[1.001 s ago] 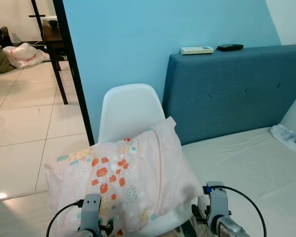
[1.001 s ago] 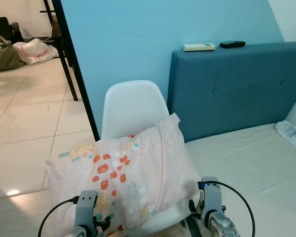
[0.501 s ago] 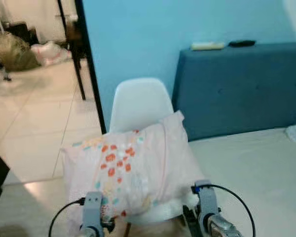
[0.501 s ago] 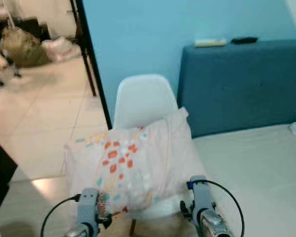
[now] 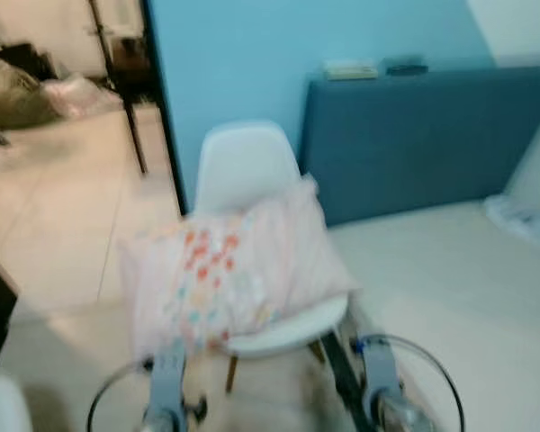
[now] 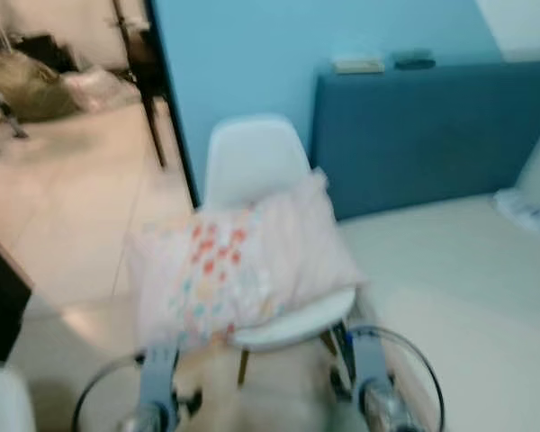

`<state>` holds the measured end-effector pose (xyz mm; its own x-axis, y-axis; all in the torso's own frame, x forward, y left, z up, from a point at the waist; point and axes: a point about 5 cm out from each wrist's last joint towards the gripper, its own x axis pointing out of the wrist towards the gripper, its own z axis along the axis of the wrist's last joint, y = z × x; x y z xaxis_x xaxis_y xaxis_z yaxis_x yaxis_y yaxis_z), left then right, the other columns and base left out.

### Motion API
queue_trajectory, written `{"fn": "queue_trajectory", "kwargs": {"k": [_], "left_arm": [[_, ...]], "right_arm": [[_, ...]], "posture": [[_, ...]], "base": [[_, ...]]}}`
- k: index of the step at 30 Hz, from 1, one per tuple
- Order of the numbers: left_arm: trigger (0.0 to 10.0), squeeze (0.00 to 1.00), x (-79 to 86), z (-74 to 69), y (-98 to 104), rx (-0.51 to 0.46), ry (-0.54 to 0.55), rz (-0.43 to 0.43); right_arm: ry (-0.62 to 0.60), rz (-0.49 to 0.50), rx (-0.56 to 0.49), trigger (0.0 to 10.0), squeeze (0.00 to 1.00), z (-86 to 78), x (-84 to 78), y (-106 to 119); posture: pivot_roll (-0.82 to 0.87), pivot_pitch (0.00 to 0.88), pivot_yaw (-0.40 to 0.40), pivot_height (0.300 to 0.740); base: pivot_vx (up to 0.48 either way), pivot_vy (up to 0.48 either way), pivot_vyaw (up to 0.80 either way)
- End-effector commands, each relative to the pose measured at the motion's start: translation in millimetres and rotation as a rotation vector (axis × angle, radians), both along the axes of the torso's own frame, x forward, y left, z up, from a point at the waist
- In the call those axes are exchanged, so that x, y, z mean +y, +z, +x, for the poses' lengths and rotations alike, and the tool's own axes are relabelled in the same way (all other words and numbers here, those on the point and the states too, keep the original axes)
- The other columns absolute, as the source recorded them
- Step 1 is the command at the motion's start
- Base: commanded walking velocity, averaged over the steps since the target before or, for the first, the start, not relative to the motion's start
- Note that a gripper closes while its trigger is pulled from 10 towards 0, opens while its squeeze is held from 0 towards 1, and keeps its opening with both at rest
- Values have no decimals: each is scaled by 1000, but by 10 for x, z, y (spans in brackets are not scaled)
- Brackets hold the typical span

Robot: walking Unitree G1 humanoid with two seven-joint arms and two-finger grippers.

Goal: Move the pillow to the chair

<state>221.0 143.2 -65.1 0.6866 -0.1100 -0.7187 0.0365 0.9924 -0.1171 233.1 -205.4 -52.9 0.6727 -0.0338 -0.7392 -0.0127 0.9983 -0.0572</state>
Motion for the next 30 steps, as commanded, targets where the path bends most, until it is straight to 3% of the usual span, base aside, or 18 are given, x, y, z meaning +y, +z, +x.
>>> {"fn": "queue_trajectory", "kwargs": {"k": [1,19,30], "left_arm": [[10000,0,5,-1,-3,10,-37,21],[10000,0,44,-35,-24,22,-63,56],[10000,0,133,-23,-13,14,-49,81]], "right_arm": [[-18,-3,1,10000,0,18,3,8],[-85,-17,5,10000,0,-10,-23,-9],[-162,-20,-23,10000,0,-1,-160,29]], "posture": [[-54,0,-14,740],[-59,0,10,740],[-60,0,27,740]], "base": [[0,0,-788],[0,0,-788],[0,0,-788]]}}
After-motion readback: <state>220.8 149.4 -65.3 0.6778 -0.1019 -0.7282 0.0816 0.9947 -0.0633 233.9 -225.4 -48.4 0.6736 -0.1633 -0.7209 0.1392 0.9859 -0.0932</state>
